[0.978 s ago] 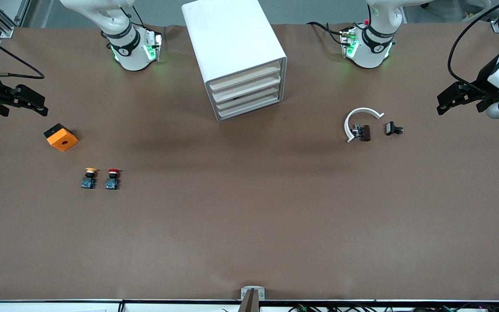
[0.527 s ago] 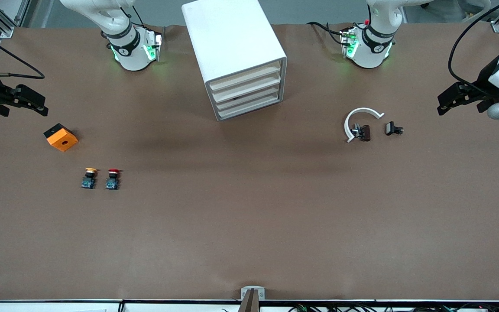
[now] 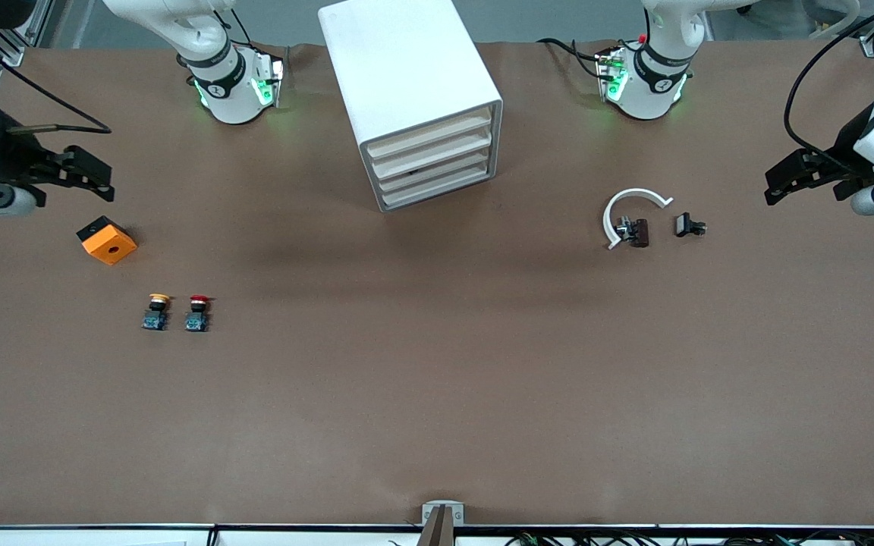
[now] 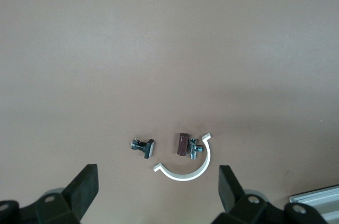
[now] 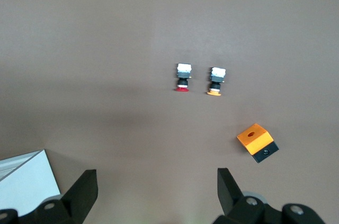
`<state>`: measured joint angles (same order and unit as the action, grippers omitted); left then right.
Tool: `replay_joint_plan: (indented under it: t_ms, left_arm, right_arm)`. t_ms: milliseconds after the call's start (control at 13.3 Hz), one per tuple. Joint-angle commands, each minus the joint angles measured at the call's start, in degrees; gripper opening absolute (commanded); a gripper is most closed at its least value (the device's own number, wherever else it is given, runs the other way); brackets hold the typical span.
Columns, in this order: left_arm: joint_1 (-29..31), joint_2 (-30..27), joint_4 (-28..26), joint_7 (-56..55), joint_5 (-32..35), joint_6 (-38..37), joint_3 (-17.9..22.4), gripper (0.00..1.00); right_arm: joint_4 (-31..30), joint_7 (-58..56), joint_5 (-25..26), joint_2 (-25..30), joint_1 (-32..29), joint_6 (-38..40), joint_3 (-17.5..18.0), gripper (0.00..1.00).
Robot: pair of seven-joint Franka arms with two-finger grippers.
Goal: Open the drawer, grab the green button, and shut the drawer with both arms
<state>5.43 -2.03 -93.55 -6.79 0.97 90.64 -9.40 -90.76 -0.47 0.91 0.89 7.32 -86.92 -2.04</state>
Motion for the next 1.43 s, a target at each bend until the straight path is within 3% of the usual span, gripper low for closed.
replay_joint_plan:
  t_ms: [0, 226, 451, 828, 1354]
  left_arm:
    - [0.5, 4.2, 1.6, 0.8, -0.4, -2.1, -0.1, 1.0]
    - [0.1, 8.2, 2.0, 0.6, 0.0, -2.4, -0.2, 1.0]
    - [-0.8, 15.7, 4.6, -1.5, -0.1, -2.4, -0.3, 1.0]
    - [-6.0, 27.3, 9.6, -23.3, -0.7, -2.4, -0.8, 1.0]
    - [-10.6, 38.9, 14.0, -43.5, -2.8, 0.0, -0.9, 1.0]
  right_arm:
    - [-0.1, 0.3, 0.2, -0.1, 1.9, -0.4, -0.2, 1.0]
    - [0.0, 0.5, 0.1, -1.1, 4.3, -1.2, -0.2, 1.0]
    - [0.1, 0.6, 0.1, -1.9, 7.3, -2.3, -0.2, 1.0]
    - [1.6, 0.5, 0.2, -3.5, 10.4, -4.0, -0.2, 1.0]
    - [3.0, 0.6, -0.3, -3.9, 12.7, -5.3, -0.2, 1.0]
